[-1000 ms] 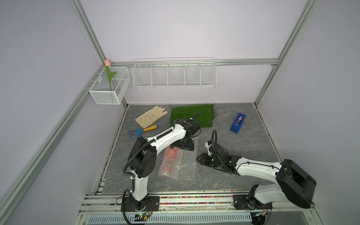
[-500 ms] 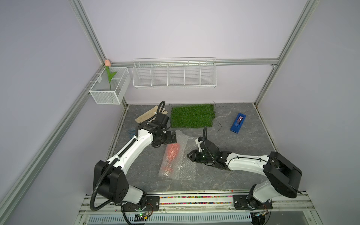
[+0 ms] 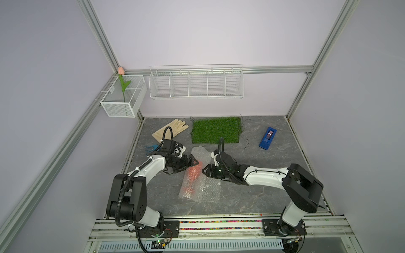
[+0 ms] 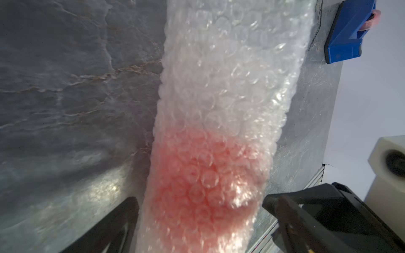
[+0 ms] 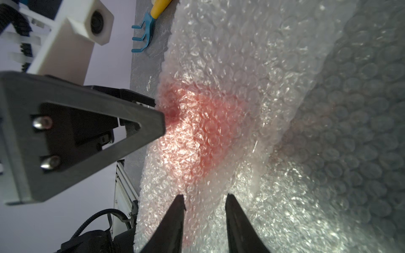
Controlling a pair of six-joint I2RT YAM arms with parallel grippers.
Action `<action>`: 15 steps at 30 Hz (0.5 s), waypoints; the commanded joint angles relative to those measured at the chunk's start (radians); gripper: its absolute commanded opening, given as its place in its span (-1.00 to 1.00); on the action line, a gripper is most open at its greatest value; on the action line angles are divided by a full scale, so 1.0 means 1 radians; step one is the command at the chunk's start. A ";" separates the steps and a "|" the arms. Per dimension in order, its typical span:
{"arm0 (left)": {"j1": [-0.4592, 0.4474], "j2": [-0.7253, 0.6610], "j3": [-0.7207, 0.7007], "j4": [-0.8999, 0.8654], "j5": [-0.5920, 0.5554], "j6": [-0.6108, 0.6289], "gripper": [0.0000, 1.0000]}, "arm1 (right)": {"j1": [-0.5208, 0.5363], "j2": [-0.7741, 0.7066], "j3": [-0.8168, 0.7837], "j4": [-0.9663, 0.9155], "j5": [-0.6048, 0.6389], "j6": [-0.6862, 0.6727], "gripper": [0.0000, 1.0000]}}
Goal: Wrap wine glasses in bubble wrap
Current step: Wrap the wine glass in bubble wrap.
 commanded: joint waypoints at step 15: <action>-0.005 0.039 -0.043 0.071 0.030 0.033 0.99 | -0.004 0.109 0.058 -0.042 0.006 -0.026 -0.31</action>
